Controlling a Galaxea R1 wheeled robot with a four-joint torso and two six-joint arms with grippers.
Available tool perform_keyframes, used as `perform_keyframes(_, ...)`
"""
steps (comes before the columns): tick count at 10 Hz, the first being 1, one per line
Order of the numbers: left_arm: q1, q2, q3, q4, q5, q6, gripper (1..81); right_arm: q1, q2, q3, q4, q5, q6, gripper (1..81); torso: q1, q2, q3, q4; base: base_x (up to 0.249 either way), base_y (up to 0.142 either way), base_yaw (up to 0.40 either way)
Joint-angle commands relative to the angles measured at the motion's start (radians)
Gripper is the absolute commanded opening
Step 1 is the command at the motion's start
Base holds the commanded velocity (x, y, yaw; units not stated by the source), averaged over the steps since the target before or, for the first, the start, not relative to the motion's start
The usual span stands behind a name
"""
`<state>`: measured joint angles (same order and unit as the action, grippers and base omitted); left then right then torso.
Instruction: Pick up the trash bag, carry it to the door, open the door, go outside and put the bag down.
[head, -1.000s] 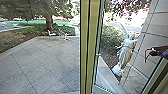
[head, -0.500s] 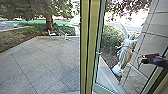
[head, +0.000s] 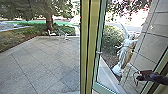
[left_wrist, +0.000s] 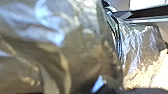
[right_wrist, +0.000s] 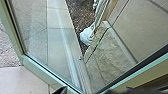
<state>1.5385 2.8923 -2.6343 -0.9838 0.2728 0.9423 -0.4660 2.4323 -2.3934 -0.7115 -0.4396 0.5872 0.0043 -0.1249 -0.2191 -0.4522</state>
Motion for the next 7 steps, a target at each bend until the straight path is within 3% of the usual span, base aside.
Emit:
perform_keyframes(1,-0.033,-0.001,0.007,-0.004,0.108,0.012,1.0,-0.058,-0.164,0.224,0.104,-0.090,-0.001,81.1,0.000,0.000,0.000,0.000,0.000,0.000,0.000)
perform_keyframes(4,-0.039,0.001,0.007,-0.004,0.108,0.013,1.0,-0.363,-0.191,0.457,0.170,-0.080,0.006,81.1,0.000,0.000,0.000,0.000,0.000,0.000,0.000)
perform_keyframes(5,-0.039,-0.001,0.004,-0.003,0.106,0.015,1.0,-0.470,-0.191,0.520,0.164,-0.064,0.006,81.1,0.000,0.000,0.000,0.000,0.000,0.000,0.000)
perform_keyframes(7,-0.039,0.002,0.002,-0.004,0.094,0.015,1.0,-0.659,-0.175,0.573,0.165,0.076,0.008,81.1,0.000,0.000,0.000,0.000,0.000,0.000,0.000)
